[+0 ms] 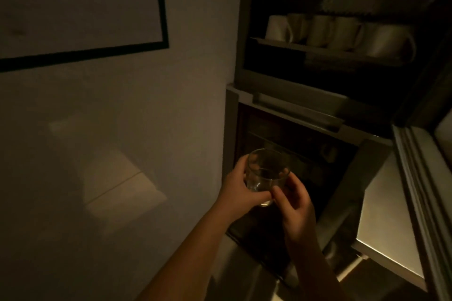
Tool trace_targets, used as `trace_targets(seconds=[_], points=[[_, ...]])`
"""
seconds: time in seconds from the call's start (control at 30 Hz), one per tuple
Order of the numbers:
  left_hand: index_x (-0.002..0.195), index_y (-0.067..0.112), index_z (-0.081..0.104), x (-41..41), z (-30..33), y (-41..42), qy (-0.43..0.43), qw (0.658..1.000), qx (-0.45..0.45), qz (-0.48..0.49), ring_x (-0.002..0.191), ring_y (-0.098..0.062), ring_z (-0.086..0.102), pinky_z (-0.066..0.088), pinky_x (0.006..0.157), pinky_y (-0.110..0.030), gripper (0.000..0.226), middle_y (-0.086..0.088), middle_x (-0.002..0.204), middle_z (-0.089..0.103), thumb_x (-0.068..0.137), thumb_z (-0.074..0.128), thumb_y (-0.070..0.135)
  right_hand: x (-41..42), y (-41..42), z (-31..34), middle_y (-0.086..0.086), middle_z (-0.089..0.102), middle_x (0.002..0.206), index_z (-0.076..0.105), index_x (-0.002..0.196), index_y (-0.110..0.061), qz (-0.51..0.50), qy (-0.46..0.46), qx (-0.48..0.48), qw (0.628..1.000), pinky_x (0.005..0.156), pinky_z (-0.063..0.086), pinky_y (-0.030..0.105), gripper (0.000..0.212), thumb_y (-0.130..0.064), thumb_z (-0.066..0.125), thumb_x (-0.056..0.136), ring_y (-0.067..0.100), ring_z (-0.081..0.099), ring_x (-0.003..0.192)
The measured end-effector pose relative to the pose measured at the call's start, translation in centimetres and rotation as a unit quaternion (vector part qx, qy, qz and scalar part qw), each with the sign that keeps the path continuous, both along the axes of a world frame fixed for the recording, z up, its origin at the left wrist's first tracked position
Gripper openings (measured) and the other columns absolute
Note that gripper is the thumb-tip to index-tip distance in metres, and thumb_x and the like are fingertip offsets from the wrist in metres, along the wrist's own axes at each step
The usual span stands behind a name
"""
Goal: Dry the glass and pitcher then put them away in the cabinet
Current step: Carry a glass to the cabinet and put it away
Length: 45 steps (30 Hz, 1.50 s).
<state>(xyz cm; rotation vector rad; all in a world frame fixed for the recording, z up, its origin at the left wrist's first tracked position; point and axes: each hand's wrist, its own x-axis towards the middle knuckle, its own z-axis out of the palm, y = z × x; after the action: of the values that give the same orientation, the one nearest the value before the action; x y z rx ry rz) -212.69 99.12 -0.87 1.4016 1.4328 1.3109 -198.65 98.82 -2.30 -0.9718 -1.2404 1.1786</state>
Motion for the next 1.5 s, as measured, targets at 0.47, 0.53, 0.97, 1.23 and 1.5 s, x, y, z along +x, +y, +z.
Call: trace_targets(seconds=[0.47, 0.53, 0.97, 1.23, 1.5], points=[[0.128, 0.039, 0.047, -3.7, 2.0, 7.9, -0.005, 0.986, 0.015, -0.168, 0.116, -0.005, 0.054, 0.052, 0.090, -0.029, 0.080, 0.017, 0.121, 0.058, 0.062, 0.088, 0.022, -4.6, 3.0, 2.8, -0.016, 0.059, 0.122, 0.049, 0.124, -0.043, -0.156, -0.026, -0.009, 0.987, 0.092, 0.052, 0.030, 0.048, -0.022, 0.066, 0.085, 0.004, 0.057, 0.112], [0.130, 0.037, 0.045, -4.6, 2.7, 8.8, -0.009, 0.983, 0.015, -0.181, 0.116, -0.005, 0.053, 0.051, 0.088, -0.025, 0.082, 0.018, 0.121, 0.057, 0.063, 0.088, 0.020, -5.7, 3.4, 3.4, -0.014, 0.058, 0.124, 0.049, 0.127, -0.040, -0.171, -0.026, -0.005, 0.985, 0.091, 0.053, 0.029, 0.049, -0.023, 0.067, 0.085, 0.005, 0.057, 0.113], [0.131, 0.038, 0.045, -6.1, 7.4, 14.3, -0.024, 0.973, 0.067, -0.221, 0.117, -0.003, 0.054, 0.051, 0.090, -0.028, 0.080, 0.017, 0.123, 0.058, 0.066, 0.087, 0.021, -7.7, 7.9, 8.6, -0.021, 0.057, 0.118, 0.047, 0.119, -0.048, -0.205, -0.026, 0.038, 0.978, 0.082, 0.053, 0.022, 0.046, -0.022, 0.065, 0.086, -0.002, 0.058, 0.108], [0.132, 0.036, 0.044, -3.5, 9.7, 19.8, -0.037, 0.969, 0.078, -0.233, 0.117, -0.006, 0.055, 0.053, 0.090, -0.029, 0.080, 0.014, 0.124, 0.058, 0.066, 0.087, 0.018, -5.1, 13.5, 10.2, -0.010, 0.058, 0.125, 0.048, 0.128, -0.041, -0.205, -0.030, 0.061, 0.977, 0.088, 0.054, 0.031, 0.050, -0.032, 0.067, 0.082, 0.005, 0.059, 0.111], [0.127, 0.034, 0.047, 0.0, 15.2, 26.4, -0.013, 0.961, 0.140, -0.239, 0.110, 0.005, 0.054, 0.047, 0.080, -0.008, 0.078, 0.018, 0.121, 0.057, 0.063, 0.088, 0.017, -1.5, 20.6, 14.2, -0.015, 0.054, 0.128, 0.049, 0.121, -0.047, -0.204, 0.006, 0.093, 0.974, 0.092, 0.048, 0.028, 0.046, -0.045, 0.059, 0.076, 0.003, 0.052, 0.118]])
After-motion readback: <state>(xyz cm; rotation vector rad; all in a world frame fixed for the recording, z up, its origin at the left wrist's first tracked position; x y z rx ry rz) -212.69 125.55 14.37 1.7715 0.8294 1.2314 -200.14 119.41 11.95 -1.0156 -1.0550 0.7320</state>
